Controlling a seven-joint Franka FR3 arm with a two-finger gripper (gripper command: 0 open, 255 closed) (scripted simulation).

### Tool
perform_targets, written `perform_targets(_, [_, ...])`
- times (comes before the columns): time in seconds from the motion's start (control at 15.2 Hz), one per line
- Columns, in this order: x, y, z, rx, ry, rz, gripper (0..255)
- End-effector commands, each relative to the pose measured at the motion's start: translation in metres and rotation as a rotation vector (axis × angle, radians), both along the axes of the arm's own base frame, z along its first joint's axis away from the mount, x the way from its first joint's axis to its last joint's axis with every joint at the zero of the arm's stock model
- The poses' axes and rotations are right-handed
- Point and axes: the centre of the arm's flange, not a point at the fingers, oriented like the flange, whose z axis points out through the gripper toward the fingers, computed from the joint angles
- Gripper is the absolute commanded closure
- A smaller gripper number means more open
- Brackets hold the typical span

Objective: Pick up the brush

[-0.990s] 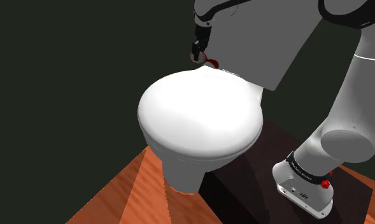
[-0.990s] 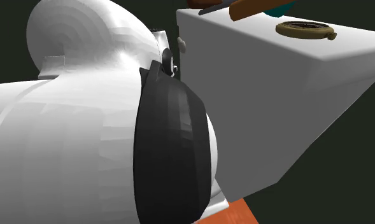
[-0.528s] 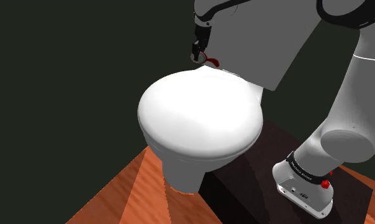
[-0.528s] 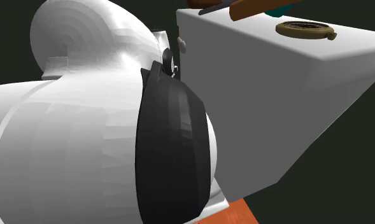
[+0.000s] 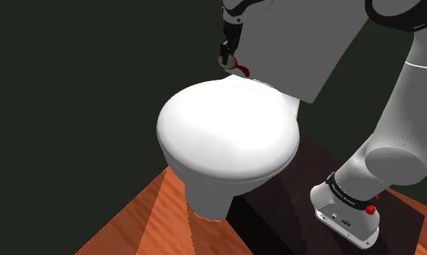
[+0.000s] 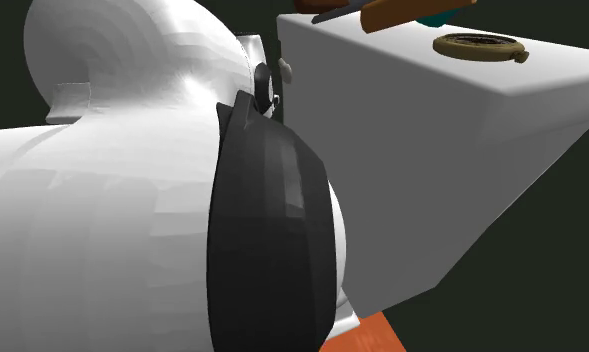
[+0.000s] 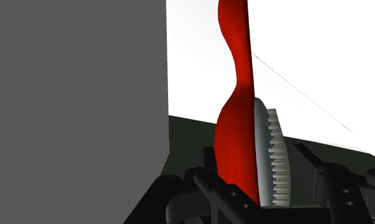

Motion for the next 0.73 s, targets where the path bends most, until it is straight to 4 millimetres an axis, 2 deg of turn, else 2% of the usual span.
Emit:
perform_targets(0.0, [0.000, -0.002, 0.011, -0.001, -0.003, -0.003, 255])
perform_targets(0.53, [0.000, -0.002, 0.054, -0.001, -0.003, -0.003, 255])
perform_targets(0.66, [-0.001, -0.002, 0.054, -0.001, -0.003, -0.003, 255])
